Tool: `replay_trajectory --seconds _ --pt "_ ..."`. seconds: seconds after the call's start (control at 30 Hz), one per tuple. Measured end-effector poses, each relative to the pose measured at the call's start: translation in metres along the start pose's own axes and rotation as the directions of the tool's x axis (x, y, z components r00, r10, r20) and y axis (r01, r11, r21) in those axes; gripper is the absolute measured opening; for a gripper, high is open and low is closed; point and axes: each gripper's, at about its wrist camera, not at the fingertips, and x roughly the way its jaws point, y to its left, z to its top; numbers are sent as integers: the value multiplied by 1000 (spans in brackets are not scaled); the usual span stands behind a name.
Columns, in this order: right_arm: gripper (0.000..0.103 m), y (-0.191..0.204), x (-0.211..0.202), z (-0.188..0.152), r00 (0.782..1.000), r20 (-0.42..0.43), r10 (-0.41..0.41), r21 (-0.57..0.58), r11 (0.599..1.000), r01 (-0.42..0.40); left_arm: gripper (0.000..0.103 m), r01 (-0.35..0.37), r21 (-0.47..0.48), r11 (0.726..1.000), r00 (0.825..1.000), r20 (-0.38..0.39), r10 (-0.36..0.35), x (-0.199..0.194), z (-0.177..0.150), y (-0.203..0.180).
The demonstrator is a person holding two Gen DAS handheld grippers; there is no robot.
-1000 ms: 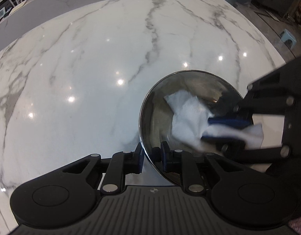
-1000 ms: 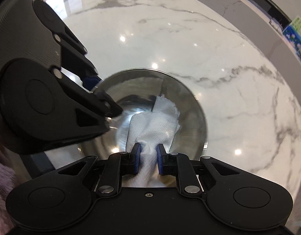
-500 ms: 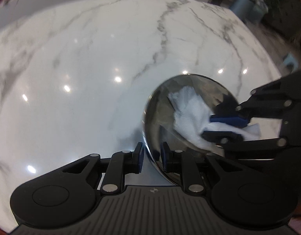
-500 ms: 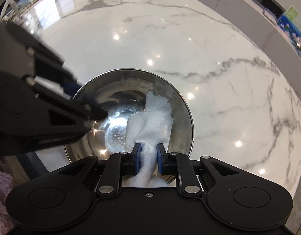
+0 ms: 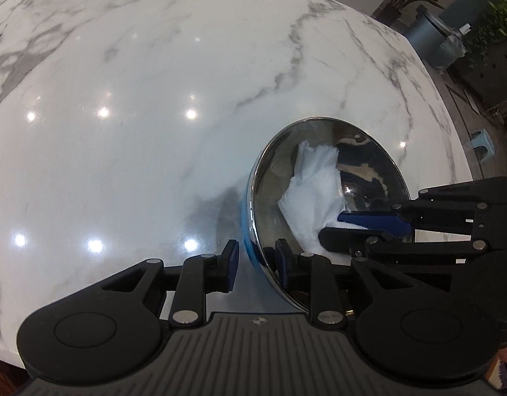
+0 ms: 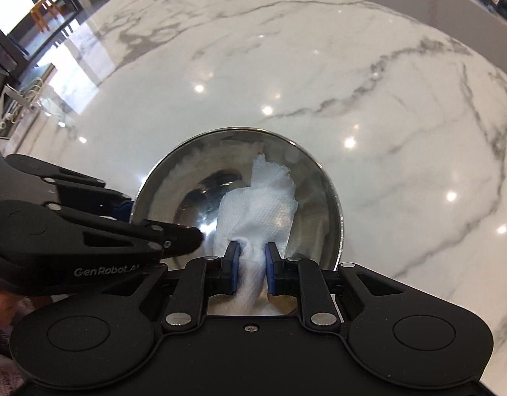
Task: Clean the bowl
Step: 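Wipe the bowl bottom with the towel while the left gripper holds the rim, then continue wiping the inner wall with the towel in the right gripper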
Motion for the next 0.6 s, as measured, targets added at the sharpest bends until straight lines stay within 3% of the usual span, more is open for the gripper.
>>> replay_trajectory --seconds 0.1,0.2,0.4,0.47,0.6 --pt "15 6 1 -1 1000 -4 -20 -57 998 19 17 -16 55 998 1000 11 16 -2 1 -5" --pt "15 20 3 -1 997 -10 -75 -202 977 71 17 -41 99 994 999 16 40 -2 2 -10" --pt "14 43 5 -5 972 16 -233 -440 872 216 15 -77 156 985 997 29 73 -4 7 -14" --pt "14 48 4 -8 953 50 -300 -515 810 282 15 -83 165 983 996 31 79 -4 8 -14" --pt "14 46 4 -7 951 50 -304 -519 806 285 15 -74 153 985 997 30 70 -4 10 -12"
